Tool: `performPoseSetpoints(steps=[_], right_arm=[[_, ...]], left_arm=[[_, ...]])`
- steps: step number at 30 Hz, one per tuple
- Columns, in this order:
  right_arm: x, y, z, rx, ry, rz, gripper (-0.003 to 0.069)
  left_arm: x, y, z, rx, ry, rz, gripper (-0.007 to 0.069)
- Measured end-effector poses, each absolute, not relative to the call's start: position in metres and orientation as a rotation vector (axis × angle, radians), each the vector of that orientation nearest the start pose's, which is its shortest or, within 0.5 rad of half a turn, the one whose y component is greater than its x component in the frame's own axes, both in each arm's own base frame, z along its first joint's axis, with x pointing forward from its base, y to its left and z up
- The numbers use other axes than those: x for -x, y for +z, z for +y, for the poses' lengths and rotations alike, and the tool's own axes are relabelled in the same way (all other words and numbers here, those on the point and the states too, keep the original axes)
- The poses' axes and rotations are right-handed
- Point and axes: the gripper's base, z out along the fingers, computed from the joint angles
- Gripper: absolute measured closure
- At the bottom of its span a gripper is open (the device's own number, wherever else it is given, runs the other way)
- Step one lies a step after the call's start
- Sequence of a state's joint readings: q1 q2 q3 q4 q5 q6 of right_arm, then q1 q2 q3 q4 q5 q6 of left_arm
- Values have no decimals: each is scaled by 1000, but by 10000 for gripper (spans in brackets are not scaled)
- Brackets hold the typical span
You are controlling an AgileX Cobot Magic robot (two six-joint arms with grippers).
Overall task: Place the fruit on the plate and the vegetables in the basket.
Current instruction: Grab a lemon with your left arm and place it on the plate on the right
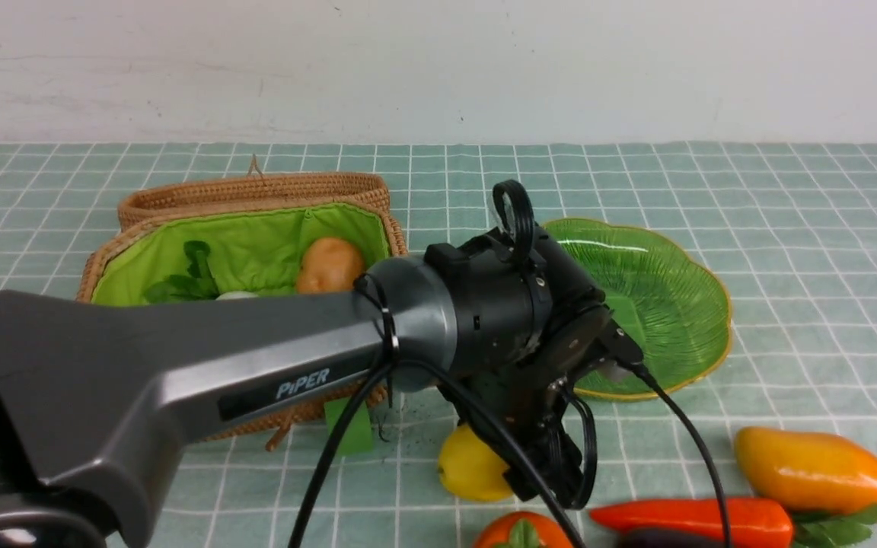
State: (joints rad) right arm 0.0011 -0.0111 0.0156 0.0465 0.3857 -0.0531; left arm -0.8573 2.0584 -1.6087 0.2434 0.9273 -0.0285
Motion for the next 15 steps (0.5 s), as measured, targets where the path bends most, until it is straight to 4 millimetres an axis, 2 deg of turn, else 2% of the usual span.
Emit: performPoseSetpoints(steps=[5, 9, 11, 12, 13, 15], right_arm=[[-52, 174, 2, 22, 10, 1873, 417], [-52, 174, 2, 22, 10, 1873, 417], [-52, 174, 2, 22, 10, 1873, 417], [-52, 174, 2, 22, 11, 1873, 417], [-52, 174, 2, 22, 11, 1873, 417], [-52, 174, 2, 22, 11, 1873, 417]], left_arm=[[-313, 228, -310, -1183, 57, 2454, 61], [-338, 289, -308, -978, -133, 2358, 61], [-350, 307, -308, -896, -222, 2313, 61], [-362, 317, -308, -827, -297, 2271, 61], [-363, 318, -308, -818, -306, 2264, 61], [-386, 318, -310, -724, -396, 2211, 61]])
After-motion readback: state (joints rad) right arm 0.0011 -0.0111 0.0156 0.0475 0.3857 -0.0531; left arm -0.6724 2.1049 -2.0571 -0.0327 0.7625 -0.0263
